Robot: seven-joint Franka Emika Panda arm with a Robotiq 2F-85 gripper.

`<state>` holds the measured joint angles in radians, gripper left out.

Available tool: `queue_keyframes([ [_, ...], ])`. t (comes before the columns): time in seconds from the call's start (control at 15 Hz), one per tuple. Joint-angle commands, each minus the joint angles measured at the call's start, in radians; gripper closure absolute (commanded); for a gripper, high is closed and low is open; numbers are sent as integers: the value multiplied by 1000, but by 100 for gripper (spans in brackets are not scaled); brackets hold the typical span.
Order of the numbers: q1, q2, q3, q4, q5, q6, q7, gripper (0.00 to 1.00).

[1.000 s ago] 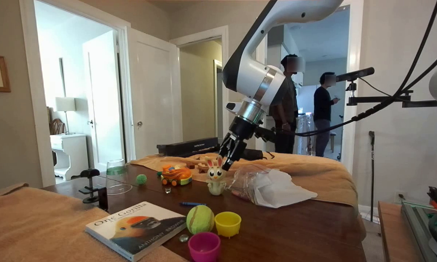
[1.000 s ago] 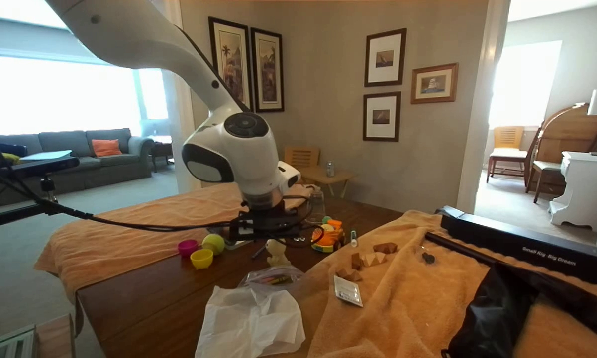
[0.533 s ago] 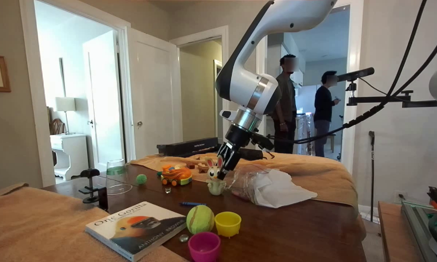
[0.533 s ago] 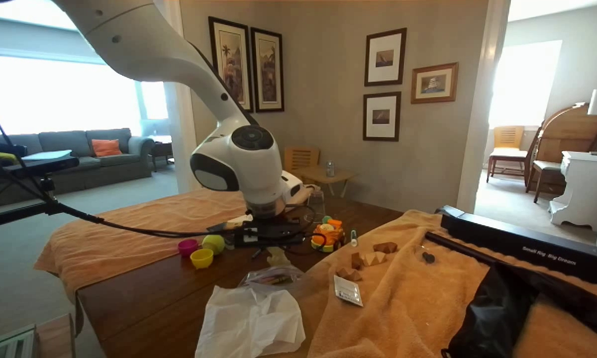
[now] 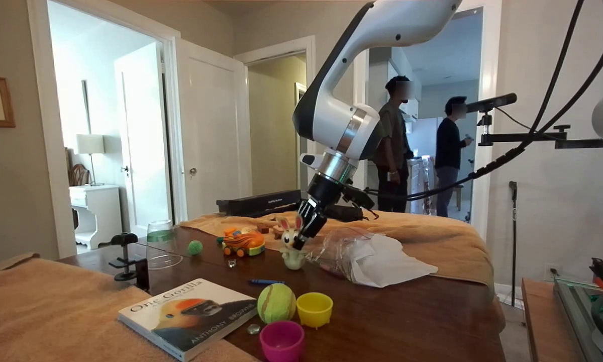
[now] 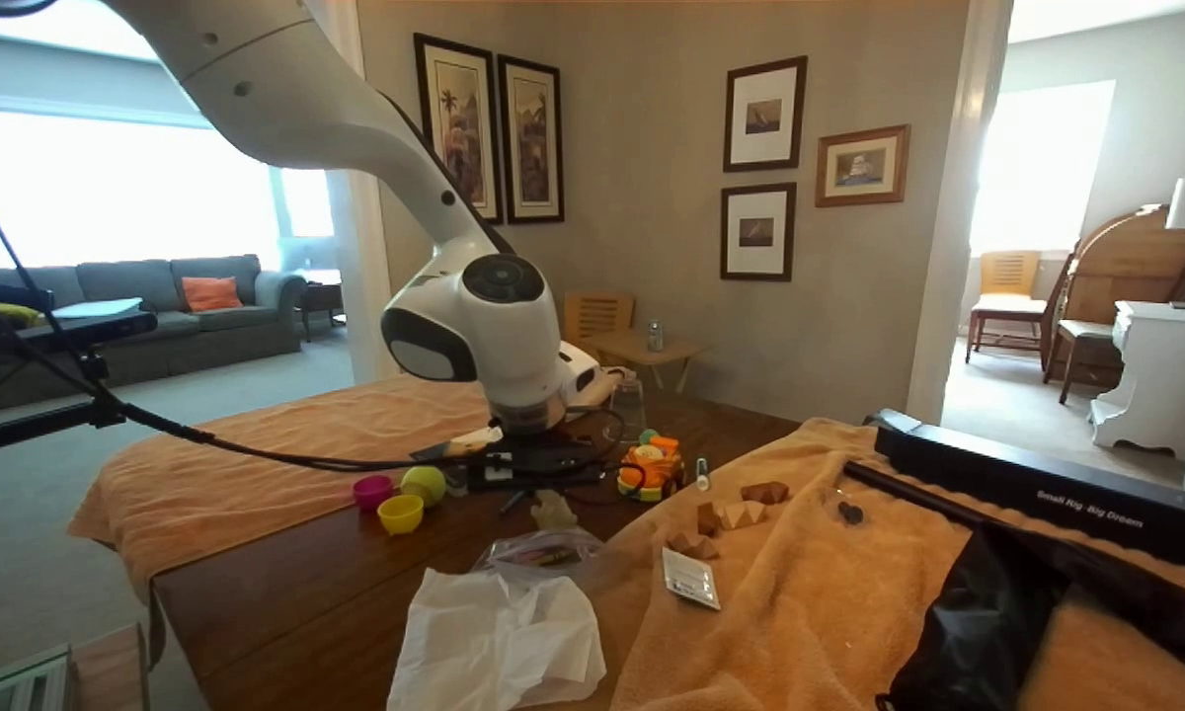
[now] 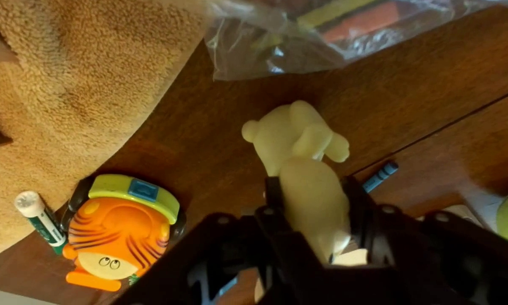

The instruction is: Put the plush toy on the toy car

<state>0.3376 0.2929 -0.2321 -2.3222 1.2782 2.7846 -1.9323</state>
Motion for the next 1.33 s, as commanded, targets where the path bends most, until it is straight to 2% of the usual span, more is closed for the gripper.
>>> queue_keyframes([
  [0.0,4,-68,1,-25,-15,-22,-6,87],
  [0.33,-2,-152,-19,-13,-101,-82,25,94],
  [0.47,-14,-171,-40,14,-189,-163,32,97],
  [0.6,-32,-177,-68,62,-288,-269,52,97],
  [0.67,-161,-180,40,92,-358,-301,74,96],
  [0.87,-256,-170,78,188,-470,-437,83,97],
  [1.07,-335,-143,110,306,-502,-567,62,96],
  [1.27,-382,-86,124,440,-542,-664,67,96],
])
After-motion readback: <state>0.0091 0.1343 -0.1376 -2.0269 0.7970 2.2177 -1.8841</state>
